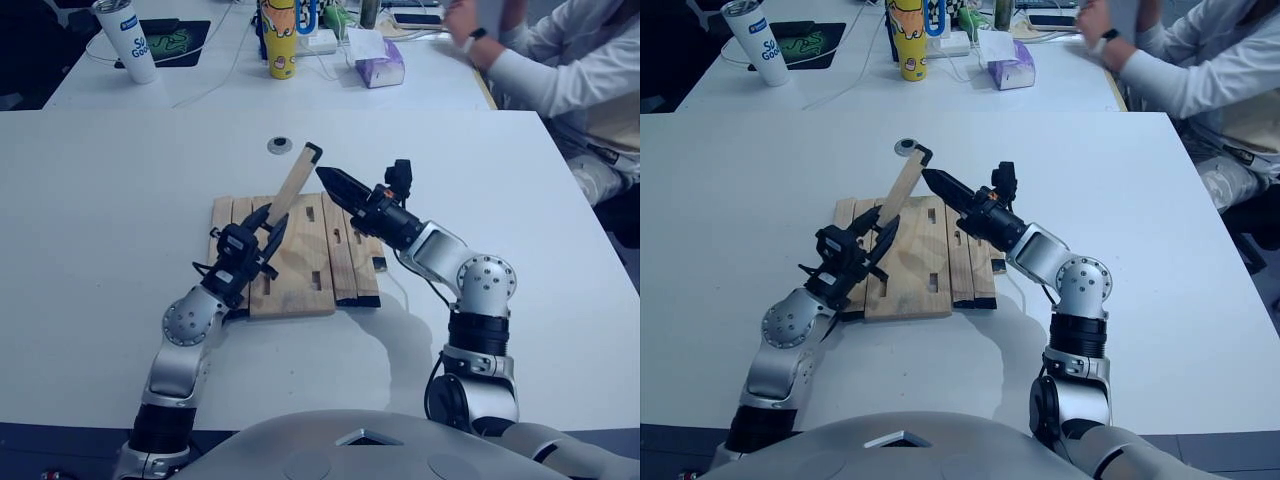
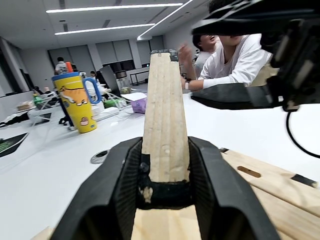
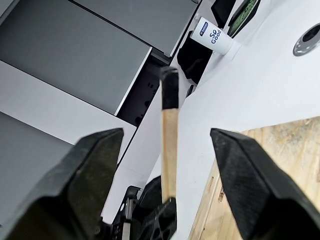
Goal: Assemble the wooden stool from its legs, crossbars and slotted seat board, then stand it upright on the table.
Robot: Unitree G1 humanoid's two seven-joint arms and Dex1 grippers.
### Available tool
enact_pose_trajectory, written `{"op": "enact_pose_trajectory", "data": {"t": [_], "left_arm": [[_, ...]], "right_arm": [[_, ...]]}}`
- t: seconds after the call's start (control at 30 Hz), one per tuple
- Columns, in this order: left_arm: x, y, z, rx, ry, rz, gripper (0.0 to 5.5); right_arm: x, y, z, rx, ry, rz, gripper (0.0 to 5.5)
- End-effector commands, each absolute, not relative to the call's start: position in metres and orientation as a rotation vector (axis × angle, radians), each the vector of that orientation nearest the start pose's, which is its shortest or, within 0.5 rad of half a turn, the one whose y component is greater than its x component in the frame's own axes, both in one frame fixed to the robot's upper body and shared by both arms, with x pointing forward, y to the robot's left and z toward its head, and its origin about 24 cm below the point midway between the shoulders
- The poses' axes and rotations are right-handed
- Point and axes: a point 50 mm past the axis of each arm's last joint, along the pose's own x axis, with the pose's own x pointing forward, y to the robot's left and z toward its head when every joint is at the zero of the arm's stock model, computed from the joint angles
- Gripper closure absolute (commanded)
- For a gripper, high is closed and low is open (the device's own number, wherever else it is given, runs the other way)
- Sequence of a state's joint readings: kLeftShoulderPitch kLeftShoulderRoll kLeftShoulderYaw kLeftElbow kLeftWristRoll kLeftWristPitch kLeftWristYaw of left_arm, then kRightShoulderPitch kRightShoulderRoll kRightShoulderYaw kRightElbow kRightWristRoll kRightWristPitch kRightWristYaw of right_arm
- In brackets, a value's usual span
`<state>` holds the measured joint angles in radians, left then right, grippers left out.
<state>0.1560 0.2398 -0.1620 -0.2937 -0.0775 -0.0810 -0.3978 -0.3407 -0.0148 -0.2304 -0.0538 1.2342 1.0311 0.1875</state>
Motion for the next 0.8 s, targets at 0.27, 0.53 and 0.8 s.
{"op": "enact_pose_trajectory", "data": {"t": [0.27, 0.53, 0.8], "left_arm": [[0.2026, 0.1205, 0.0690, 0.127, -0.117, -0.673, 4.17], [0.2057, 0.1232, 0.0685, 0.080, -0.107, -0.670, 4.17], [0.2059, 0.1242, 0.0677, 0.034, -0.093, -0.666, 4.17]], "right_arm": [[0.2812, -0.0944, 0.1190, 1.053, 0.362, 0.878, 2.50], [0.2817, -0.0937, 0.1220, 1.058, 0.346, 0.900, 3.78], [0.2815, -0.0946, 0.1231, 1.060, 0.340, 0.909, 5.03]]}}
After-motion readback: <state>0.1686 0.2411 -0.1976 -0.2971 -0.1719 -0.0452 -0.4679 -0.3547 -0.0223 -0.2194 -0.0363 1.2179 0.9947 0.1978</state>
